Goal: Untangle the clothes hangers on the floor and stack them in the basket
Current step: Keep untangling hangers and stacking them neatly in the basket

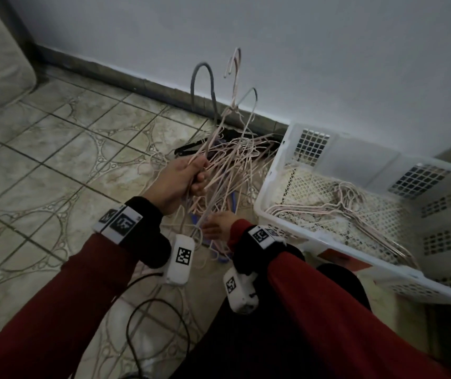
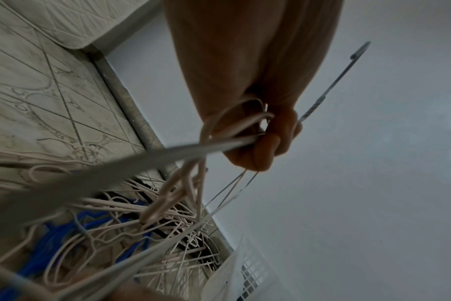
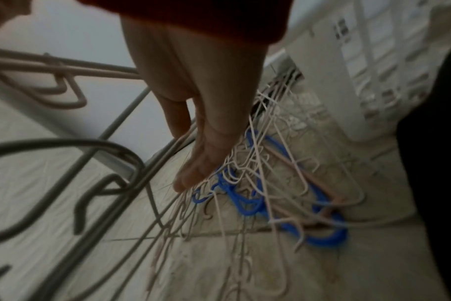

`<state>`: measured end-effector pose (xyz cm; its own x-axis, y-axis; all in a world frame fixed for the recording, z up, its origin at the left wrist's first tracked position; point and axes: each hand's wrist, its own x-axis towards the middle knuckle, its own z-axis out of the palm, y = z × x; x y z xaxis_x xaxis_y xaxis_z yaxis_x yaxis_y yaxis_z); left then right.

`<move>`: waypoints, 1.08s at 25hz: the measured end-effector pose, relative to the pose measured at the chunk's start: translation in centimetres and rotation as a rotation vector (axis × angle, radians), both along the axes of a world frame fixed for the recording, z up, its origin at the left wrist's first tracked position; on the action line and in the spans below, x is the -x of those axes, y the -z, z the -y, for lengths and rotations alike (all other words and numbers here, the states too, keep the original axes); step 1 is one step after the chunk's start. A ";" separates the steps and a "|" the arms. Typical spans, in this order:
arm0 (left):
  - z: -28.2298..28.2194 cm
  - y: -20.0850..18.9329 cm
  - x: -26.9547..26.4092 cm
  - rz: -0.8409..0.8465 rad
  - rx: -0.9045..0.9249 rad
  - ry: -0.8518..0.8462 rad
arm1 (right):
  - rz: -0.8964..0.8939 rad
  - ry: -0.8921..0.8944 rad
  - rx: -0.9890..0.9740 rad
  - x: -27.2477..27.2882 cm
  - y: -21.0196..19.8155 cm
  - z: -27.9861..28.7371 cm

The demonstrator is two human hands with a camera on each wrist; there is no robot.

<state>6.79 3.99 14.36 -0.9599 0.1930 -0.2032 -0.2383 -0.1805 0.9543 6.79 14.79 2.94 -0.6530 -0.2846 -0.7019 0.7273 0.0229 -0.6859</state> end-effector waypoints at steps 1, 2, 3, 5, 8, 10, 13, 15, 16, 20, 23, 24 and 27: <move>0.2 -0.1 -0.1 0.001 -0.005 -0.002 | 0.007 0.066 0.083 0.0 -0.2 0.4; 0.4 -0.1 -0.1 0.007 -0.012 -0.005 | 0.003 0.110 0.140 -0.1 -0.3 0.6; 0.5 -0.1 -0.1 0.017 -0.017 -0.010 | -0.002 0.132 0.181 -0.2 -0.3 0.7; 1.2 0.0 0.1 0.032 -0.009 -0.031 | -0.011 0.141 0.231 -0.4 0.0 0.7; 2.6 0.6 0.6 0.037 0.019 -0.096 | -0.039 0.142 0.251 -0.3 0.0 0.0; 3.4 1.1 0.8 0.049 0.034 -0.155 | -0.043 0.110 0.250 -0.2 -0.5 -0.6; 4.1 1.7 0.6 0.067 0.001 -0.211 | -0.068 0.075 0.242 -0.5 -1.0 -0.9; 4.2 1.7 0.6 0.075 -0.024 -0.224 | -0.079 0.051 0.251 -0.5 -1.1 -1.0; 4.3 1.6 0.6 0.076 -0.029 -0.228 | -0.079 0.050 0.253 -0.5 -1.1 -0.9; 5.0 1.5 0.8 0.095 -0.059 -0.275 | -0.088 0.012 0.238 -0.5 -1.8 -1.4; 5.5 1.4 0.9 0.120 -0.107 -0.314 | -0.123 -0.008 0.233 -0.8 -2.4 -1.8; 5.5 1.4 0.9 0.129 -0.139 -0.327 | -0.143 -0.010 0.226 -0.9 -2.6 -1.8; 5.3 1.6 0.7 0.149 -0.228 -0.354 | -0.182 0.010 0.198 -1.2 -2.8 -2.0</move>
